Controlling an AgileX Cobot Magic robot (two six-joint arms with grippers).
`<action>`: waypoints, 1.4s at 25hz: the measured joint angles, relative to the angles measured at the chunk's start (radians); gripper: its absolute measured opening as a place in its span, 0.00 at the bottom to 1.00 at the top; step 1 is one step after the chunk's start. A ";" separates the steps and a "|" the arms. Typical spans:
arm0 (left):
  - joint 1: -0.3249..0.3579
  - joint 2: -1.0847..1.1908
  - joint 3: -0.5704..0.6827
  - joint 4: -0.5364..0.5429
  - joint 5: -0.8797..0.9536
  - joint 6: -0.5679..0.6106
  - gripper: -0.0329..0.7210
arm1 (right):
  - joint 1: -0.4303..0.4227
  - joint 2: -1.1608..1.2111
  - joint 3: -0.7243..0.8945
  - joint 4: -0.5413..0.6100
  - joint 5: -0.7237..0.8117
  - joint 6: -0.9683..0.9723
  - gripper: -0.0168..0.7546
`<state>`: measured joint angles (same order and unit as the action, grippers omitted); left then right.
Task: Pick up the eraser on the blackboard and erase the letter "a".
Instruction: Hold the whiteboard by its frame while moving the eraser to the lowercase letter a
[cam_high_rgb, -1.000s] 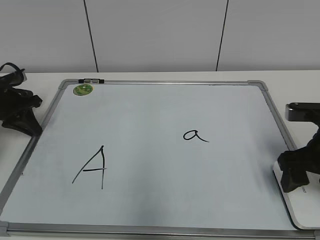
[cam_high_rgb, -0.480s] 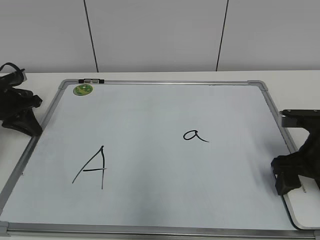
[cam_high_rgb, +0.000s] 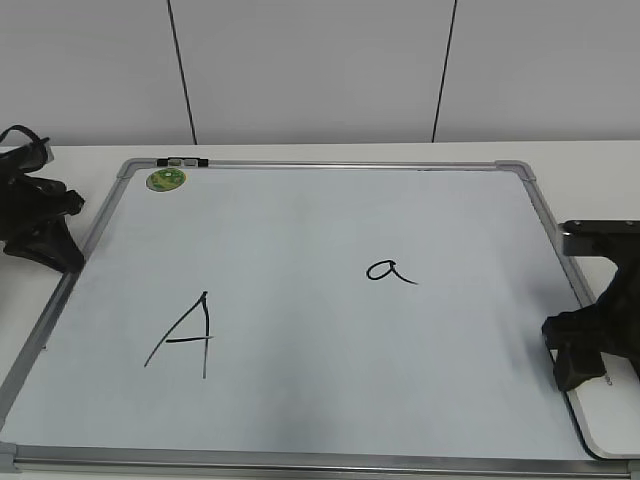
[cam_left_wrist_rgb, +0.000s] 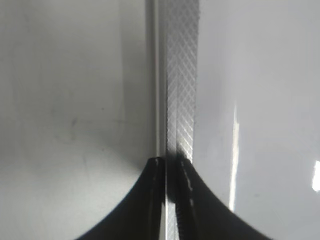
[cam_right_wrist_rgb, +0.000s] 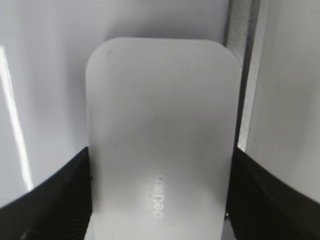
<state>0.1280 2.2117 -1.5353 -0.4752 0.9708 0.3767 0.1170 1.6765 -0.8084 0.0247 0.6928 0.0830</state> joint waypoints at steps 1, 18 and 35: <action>0.000 0.000 0.000 0.000 0.000 0.000 0.08 | 0.000 0.000 0.000 0.000 0.000 0.002 0.72; 0.000 0.000 0.000 0.000 0.000 0.000 0.08 | 0.000 -0.018 -0.084 0.000 0.135 0.002 0.71; 0.000 0.000 0.000 0.000 0.001 0.000 0.08 | 0.056 0.080 -0.454 0.110 0.294 -0.158 0.71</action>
<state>0.1280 2.2117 -1.5353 -0.4752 0.9715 0.3767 0.1731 1.7560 -1.2622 0.1349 0.9863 -0.0748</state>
